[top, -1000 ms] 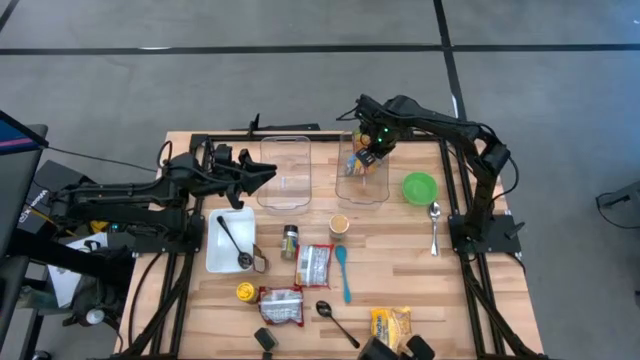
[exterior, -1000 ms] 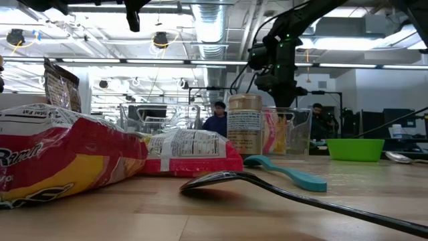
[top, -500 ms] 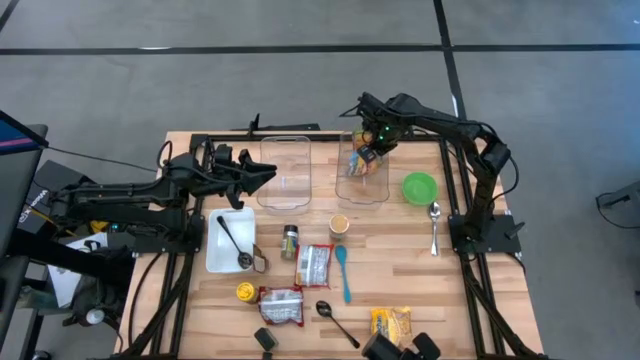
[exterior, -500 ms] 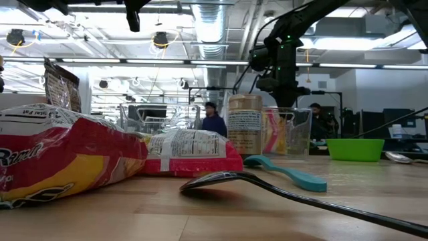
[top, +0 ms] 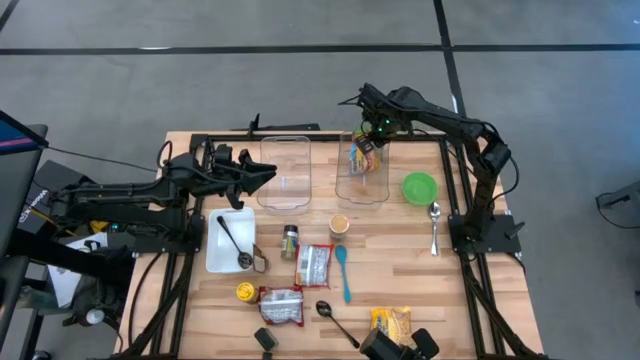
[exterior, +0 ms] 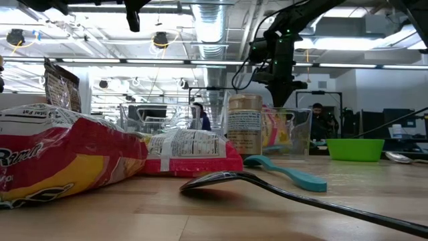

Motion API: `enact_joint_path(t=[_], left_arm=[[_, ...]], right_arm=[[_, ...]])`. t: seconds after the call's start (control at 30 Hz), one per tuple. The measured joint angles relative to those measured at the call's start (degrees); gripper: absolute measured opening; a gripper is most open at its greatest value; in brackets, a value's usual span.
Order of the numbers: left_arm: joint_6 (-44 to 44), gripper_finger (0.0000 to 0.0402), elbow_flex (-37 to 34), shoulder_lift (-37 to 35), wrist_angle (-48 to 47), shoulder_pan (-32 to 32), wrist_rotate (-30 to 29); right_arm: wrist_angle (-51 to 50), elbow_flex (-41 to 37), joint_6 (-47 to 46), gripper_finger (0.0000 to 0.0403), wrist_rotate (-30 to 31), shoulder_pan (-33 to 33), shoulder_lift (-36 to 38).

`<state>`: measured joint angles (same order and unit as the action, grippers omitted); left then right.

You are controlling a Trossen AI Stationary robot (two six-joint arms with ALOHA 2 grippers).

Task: Pick & Place Food Item
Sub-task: Put the blue noodle pack into the right transparent bin, then put the orange seasoning pack into the left transparent bin

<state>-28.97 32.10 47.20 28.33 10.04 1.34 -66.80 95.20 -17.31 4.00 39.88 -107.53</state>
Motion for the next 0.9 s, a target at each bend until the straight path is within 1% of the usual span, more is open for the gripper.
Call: enact_joint_path(t=[0.3,0.47,0.6,0.9], left_arm=[[0.0,0.0102,0.0,0.0,0.0,0.0,0.0],[0.0,0.0102,0.0,0.0,0.0,0.0,0.0],[0.0,0.0102,0.0,0.0,0.0,0.0,0.0],[0.0,0.0102,0.0,0.0,0.0,0.0,0.0]], right_arm=[[-0.5,0.0,-0.7,0.0057,0.9,0.0,0.0],[-0.5,0.0,-0.7,0.0077,4.9,-0.1,0.0],[-0.4,0.0,0.1,0.0084,5.3,-0.1,0.0],[-0.5,0.0,0.8,0.0081,5.1,-0.2,0.2]])
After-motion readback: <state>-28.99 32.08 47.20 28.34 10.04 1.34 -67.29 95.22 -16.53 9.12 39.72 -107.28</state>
